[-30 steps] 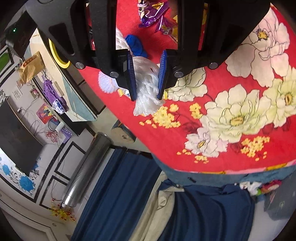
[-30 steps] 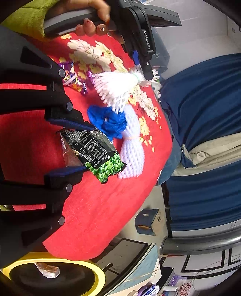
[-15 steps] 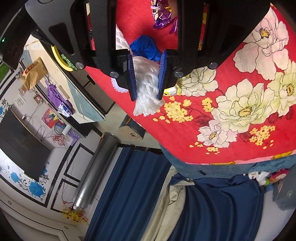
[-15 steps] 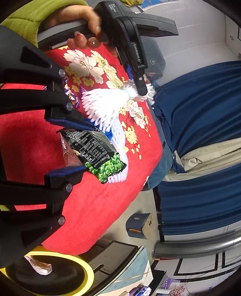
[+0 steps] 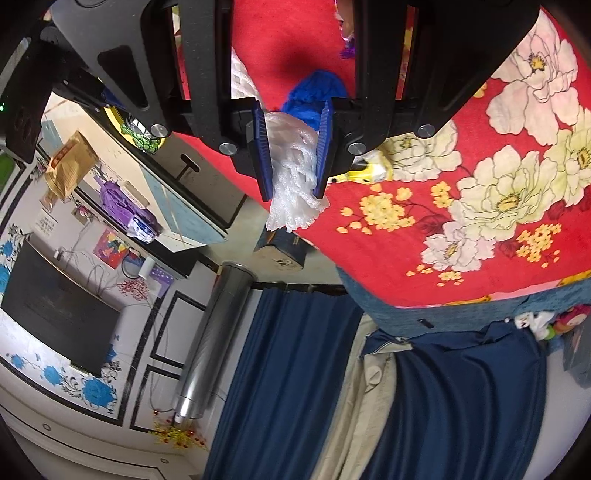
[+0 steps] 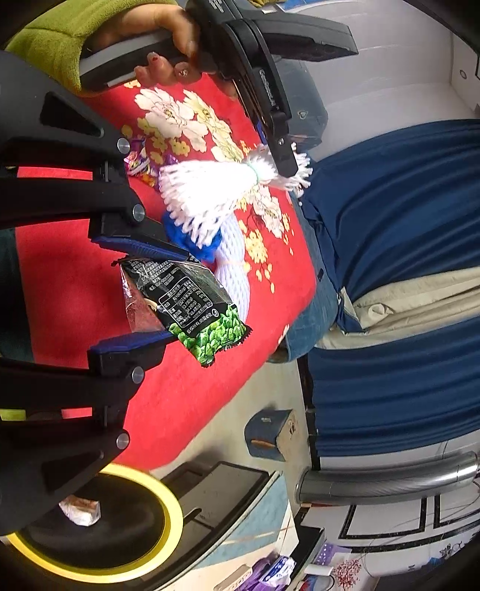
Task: Collect trash
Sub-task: 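Carry the black snack bag and white foam net over the yellow bin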
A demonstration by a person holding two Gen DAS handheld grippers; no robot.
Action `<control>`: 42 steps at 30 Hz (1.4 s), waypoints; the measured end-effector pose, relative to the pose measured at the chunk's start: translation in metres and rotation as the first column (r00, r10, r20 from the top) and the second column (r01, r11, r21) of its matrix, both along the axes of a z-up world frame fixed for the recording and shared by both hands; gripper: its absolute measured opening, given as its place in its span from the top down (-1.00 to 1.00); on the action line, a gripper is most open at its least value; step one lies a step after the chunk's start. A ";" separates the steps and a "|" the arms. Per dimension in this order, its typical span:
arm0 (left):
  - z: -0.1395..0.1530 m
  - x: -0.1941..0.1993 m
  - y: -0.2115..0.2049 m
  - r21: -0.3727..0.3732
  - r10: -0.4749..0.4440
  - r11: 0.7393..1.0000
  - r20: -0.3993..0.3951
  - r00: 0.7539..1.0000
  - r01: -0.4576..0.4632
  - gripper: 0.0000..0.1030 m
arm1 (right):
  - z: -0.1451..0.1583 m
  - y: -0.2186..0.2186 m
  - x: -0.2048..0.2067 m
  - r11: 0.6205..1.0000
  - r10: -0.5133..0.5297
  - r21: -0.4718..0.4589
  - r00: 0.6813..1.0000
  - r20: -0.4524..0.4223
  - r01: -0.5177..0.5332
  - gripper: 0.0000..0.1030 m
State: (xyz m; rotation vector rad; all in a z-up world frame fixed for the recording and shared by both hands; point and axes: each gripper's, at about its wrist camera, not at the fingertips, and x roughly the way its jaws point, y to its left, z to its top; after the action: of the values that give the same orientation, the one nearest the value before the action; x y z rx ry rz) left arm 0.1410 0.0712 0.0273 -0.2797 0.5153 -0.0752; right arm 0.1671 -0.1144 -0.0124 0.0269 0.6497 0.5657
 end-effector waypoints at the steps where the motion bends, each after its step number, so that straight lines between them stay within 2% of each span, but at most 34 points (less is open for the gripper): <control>1: 0.000 -0.001 -0.003 0.002 -0.005 1.000 0.003 1.000 0.005 0.69 | 0.000 -0.004 0.001 1.000 -0.007 -0.002 1.000 0.001 0.007 0.33; 13: 0.000 -0.004 -0.048 0.042 -0.102 0.994 0.035 0.994 0.100 0.69 | -0.005 -0.052 0.000 0.996 -0.093 -0.004 0.996 -0.003 0.093 0.33; 25: -0.011 -0.002 -0.091 0.061 -0.175 0.983 0.025 0.984 0.173 0.69 | -0.005 -0.103 0.002 0.981 -0.193 0.025 0.981 -0.003 0.193 0.33; 42: -0.030 0.012 -0.152 0.068 -0.274 0.960 0.002 0.962 0.273 0.69 | -0.013 -0.161 0.005 0.942 -0.332 0.040 0.943 -0.015 0.333 0.32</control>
State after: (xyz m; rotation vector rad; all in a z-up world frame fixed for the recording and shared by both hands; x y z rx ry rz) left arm 0.1534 -0.0805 -0.0023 -0.1407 0.5420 -0.3280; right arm 0.1717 -0.2755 -0.0256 0.1761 0.6241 0.2522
